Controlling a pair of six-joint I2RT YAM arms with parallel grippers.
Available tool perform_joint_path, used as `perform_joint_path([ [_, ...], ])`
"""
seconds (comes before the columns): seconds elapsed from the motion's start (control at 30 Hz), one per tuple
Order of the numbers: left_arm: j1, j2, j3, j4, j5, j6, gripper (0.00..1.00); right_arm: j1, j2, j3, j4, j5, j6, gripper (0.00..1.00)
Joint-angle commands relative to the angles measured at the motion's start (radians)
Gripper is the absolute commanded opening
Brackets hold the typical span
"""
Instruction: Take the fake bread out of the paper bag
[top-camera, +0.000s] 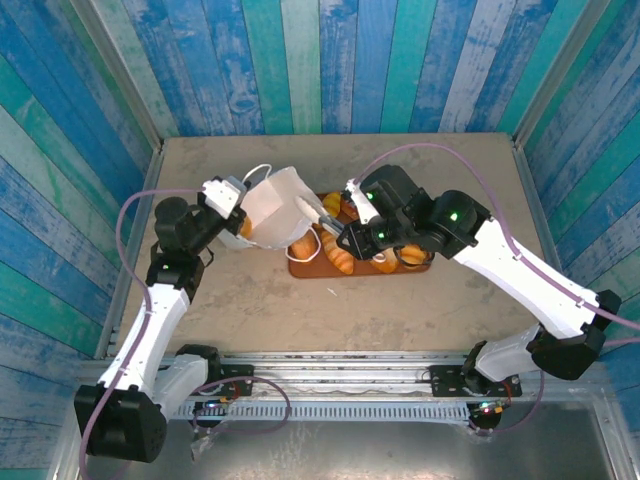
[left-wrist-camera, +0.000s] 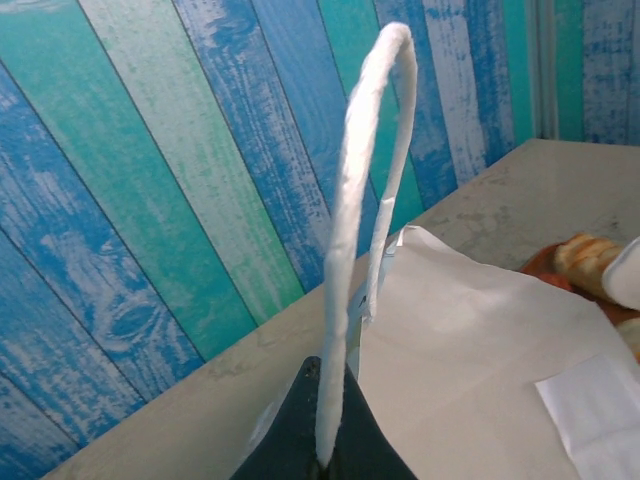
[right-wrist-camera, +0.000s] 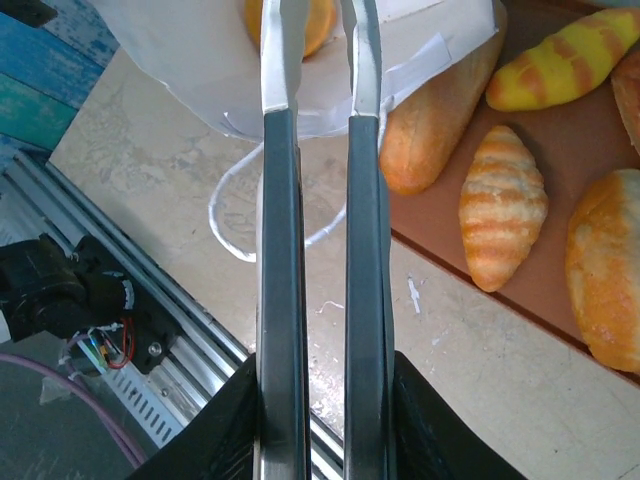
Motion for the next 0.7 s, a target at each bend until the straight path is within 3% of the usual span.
perform_joint_path([
  [0.0,-0.008,-0.031,0.005,-0.046,0.058,-0.064,0.01,0.016,0.036,0.0,0.015,-0.027,-0.028,0.32],
  [0.33,-0.021,-0.12,-0.042,-0.06,0.018,-0.131,0.0,0.036,0.216,-0.013,0.117,-0.069,-0.054,0.31],
  [0.67,-0.021,-0.085,-0.101,0.086,-0.022,-0.121,0.01,0.095,0.41,0.02,0.238,-0.125,-0.068,0.32],
])
